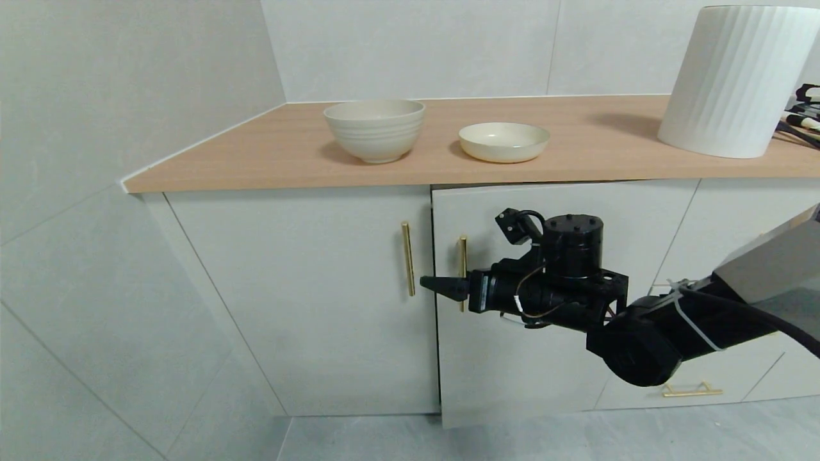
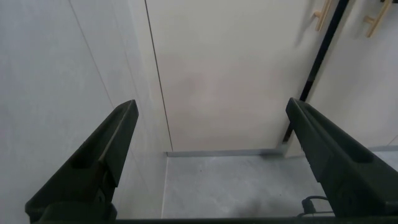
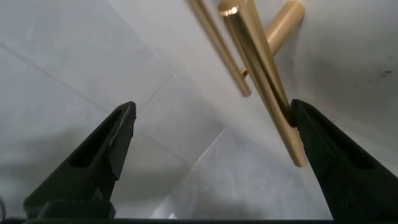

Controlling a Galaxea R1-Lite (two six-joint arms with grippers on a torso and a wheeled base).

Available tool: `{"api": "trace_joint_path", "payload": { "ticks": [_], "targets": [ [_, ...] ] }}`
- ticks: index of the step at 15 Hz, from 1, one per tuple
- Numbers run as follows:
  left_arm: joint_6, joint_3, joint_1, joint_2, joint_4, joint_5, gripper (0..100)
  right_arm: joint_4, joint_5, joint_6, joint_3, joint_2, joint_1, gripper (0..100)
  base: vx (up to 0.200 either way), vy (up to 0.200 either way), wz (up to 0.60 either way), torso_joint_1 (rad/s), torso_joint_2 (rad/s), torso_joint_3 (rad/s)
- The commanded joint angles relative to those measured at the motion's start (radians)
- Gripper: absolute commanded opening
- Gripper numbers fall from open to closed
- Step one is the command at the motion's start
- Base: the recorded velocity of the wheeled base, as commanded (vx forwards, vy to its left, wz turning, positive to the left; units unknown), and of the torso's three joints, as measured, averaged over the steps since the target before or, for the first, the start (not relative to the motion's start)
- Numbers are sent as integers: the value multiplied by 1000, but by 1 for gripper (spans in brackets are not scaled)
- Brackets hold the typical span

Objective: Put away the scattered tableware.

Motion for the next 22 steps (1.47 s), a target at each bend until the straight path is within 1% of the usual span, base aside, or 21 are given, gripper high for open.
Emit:
{"api": "trace_joint_path", "payload": {
  "ticks": [1,5,8,11,14,16,20,21,22],
  "targets": [
    [0,0,0,2,0,0,100,-2,7,0,22,-37,23,100,0,0,0,0,0,0],
    [0,0,0,2,0,0,100,-2,7,0,32,-42,32,100,0,0,0,0,0,0],
    [0,0,0,2,0,0,100,-2,16,-1,148,-131,46,100,0,0,0,0,0,0],
    [0,0,0,2,0,0,100,-4,93,-1,273,-264,49,100,0,0,0,0,0,0],
    [0,0,0,2,0,0,100,-12,108,-1,393,-371,63,100,0,0,0,0,0,0],
    [-2,0,0,2,-1,0,100,-12,125,0,430,-399,74,100,0,0,0,0,0,0],
    [3,0,0,2,-4,0,100,-12,130,0,454,-402,93,100,0,0,0,0,0,0],
    [9,-8,0,2,-6,-15,100,-12,130,2,454,-401,93,100,0,0,0,0,0,0],
    [12,-64,0,3,5,-51,100,-12,130,2,456,-401,93,100,0,0,0,0,0,0]
  ]
}}
